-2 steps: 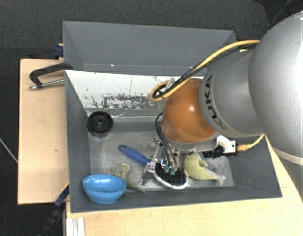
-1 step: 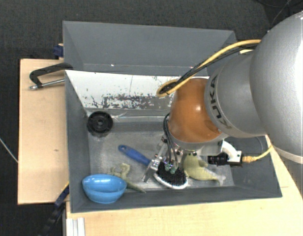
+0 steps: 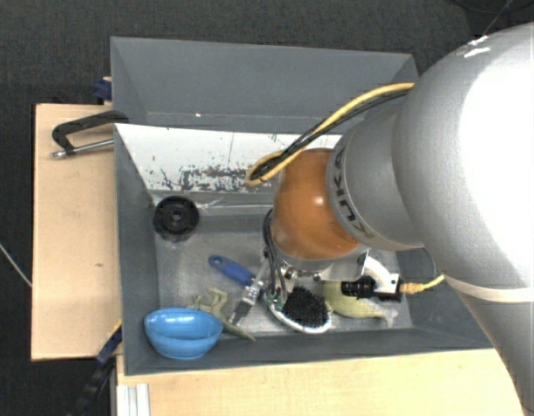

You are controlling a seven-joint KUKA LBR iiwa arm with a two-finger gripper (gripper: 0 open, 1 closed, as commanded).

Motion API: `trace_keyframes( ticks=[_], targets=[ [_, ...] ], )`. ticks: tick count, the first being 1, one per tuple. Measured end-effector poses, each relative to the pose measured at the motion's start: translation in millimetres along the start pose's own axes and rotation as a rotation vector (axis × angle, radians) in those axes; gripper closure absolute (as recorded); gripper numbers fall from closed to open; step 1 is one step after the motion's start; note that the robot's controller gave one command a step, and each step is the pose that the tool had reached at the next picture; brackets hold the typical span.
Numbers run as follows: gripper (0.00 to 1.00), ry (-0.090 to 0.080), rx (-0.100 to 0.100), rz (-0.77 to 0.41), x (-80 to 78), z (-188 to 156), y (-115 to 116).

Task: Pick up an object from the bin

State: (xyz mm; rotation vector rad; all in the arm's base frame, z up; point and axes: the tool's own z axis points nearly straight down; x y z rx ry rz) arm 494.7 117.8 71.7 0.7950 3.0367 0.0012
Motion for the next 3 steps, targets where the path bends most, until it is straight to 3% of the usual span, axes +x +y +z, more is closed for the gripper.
trace_keyframes(
  ticks=[1,2,3],
  targets=[
    [0.00,0.001,0.000,0.000,-0.7,-1.4,0.3],
    [1.00,-0.006,-0.005,0.001,-2.8,-2.4,1.6],
    [1.00,-0.002,-0.003,-0.001,-3.7,-14.1,2.9]
  ],
)
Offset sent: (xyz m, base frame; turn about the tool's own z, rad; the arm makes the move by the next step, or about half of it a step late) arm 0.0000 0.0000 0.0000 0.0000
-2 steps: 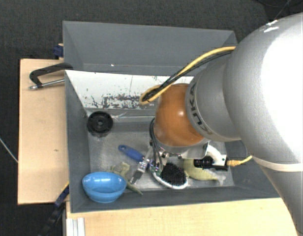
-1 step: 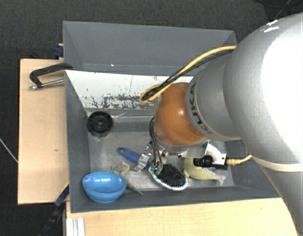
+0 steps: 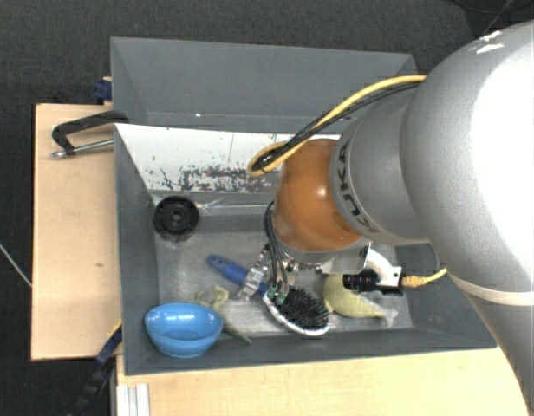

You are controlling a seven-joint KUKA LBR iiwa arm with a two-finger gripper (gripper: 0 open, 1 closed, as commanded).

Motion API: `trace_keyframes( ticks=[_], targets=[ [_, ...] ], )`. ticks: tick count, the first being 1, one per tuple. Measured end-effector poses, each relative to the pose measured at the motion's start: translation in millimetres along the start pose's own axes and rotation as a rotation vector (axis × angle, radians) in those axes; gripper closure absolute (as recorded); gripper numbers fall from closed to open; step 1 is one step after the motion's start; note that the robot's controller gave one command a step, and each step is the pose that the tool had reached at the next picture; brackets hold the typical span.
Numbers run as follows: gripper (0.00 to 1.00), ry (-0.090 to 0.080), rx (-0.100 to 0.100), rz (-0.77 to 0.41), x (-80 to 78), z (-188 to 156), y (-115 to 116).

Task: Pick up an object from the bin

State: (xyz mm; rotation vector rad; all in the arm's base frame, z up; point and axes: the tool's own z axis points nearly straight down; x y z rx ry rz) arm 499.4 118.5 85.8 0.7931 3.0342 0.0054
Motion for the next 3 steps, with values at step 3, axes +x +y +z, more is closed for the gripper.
trace_keyframes(
  ticks=[3],
  targets=[
    [1.00,-0.001,-0.001,-0.006,-2.2,-94.6,4.2]
  ],
)
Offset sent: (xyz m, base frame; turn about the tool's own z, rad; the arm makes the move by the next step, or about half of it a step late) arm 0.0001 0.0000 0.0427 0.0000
